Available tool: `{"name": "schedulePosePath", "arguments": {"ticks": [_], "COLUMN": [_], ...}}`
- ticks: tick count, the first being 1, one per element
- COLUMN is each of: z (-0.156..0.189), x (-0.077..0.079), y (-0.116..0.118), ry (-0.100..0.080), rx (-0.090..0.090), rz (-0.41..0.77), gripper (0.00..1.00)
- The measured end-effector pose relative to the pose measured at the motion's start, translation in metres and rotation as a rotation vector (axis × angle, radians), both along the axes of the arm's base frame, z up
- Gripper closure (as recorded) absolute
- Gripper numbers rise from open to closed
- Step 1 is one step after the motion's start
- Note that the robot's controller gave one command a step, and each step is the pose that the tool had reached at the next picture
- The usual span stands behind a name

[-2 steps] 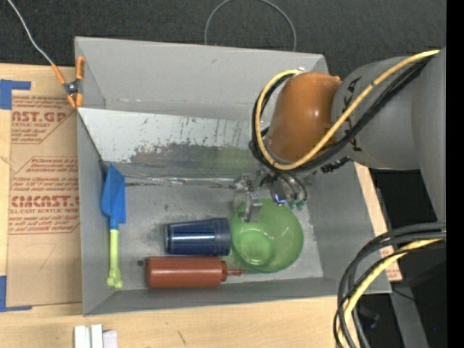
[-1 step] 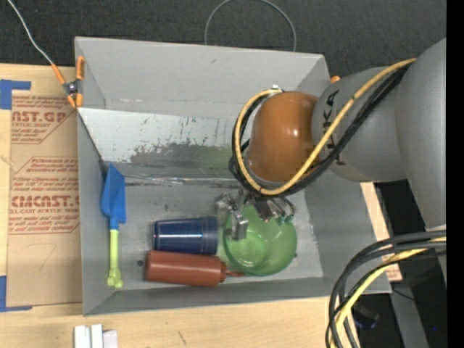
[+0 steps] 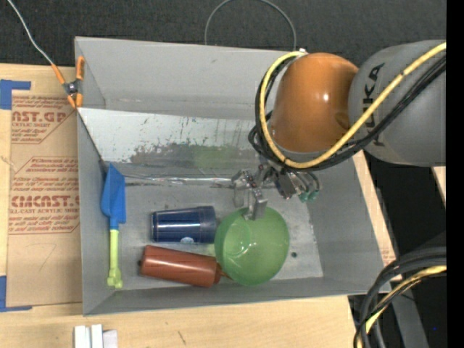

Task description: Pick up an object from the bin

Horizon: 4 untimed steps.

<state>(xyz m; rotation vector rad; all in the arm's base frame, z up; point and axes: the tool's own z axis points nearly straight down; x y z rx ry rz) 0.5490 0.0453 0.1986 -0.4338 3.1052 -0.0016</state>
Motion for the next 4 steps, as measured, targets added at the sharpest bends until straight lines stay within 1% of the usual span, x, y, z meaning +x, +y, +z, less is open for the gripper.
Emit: {"name": "schedulePosePath", "arguments": {"ticks": [1,2,3,4], "z": [-0.048,-0.107,-0.011,0.016], "x": [-0.010,0.015,-0.007,0.042], "y": [0.004,0.054,0.022,0.016], "ry": [-0.011,0.002,-0.001,-0.005], "rx": [0.003,0.002,0.001,0.003], "rz": [-0.119,-0.073,-0.081,-0.100], "gripper": [1.00,1.00,1.00,1.00]}}
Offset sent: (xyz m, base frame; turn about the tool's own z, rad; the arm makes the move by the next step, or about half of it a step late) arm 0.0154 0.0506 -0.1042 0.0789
